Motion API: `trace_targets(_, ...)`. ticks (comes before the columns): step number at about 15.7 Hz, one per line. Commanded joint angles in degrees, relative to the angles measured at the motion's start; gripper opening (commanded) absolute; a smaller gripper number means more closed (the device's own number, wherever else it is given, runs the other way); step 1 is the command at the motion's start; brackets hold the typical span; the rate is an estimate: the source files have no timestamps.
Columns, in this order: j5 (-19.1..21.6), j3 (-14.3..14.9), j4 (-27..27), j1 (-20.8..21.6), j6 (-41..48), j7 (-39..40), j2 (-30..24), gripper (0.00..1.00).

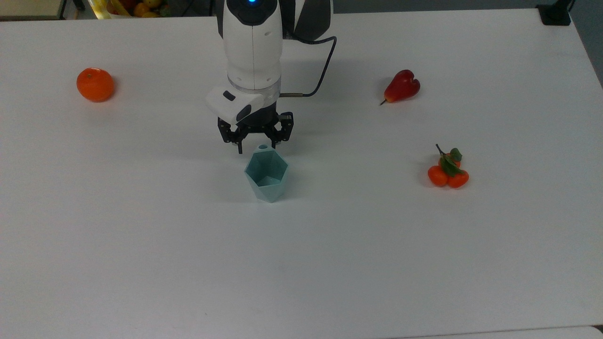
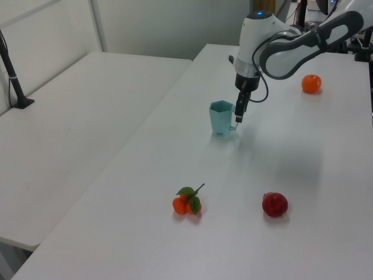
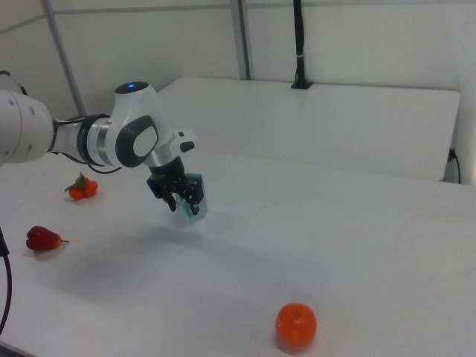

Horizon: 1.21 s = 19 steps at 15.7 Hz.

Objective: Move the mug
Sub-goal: 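Close the gripper on the teal mug's rim, then drag the gripped teal mug across the table toward the robot base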

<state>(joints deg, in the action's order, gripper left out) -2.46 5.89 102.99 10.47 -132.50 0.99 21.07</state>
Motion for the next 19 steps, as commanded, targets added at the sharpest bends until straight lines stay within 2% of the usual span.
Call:
trace_targets(1, 0.18, -0.35, 0.55, 0.34, -2.41, -0.29, 0.28, 0.44)
trace_targets(6, 0.7, -0.35, 0.11, 0.34, -4.16, -0.73, 0.37, 0.18)
trace_targets(8, 0.71, -0.35, 0.11, 0.34, -4.26, -0.73, 0.11, 0.12)
trace_targets(11, 0.79, -0.35, 0.55, 0.43, -2.59, -2.21, -2.08, 0.11)
trace_targets(14, 0.18, -0.27, 1.16, 0.43, 2.93, -5.91, -5.85, 0.11)
trace_targets(19, -0.09, -0.27, 11.95, 0.08, 4.36, -6.36, -17.53, 0.11)
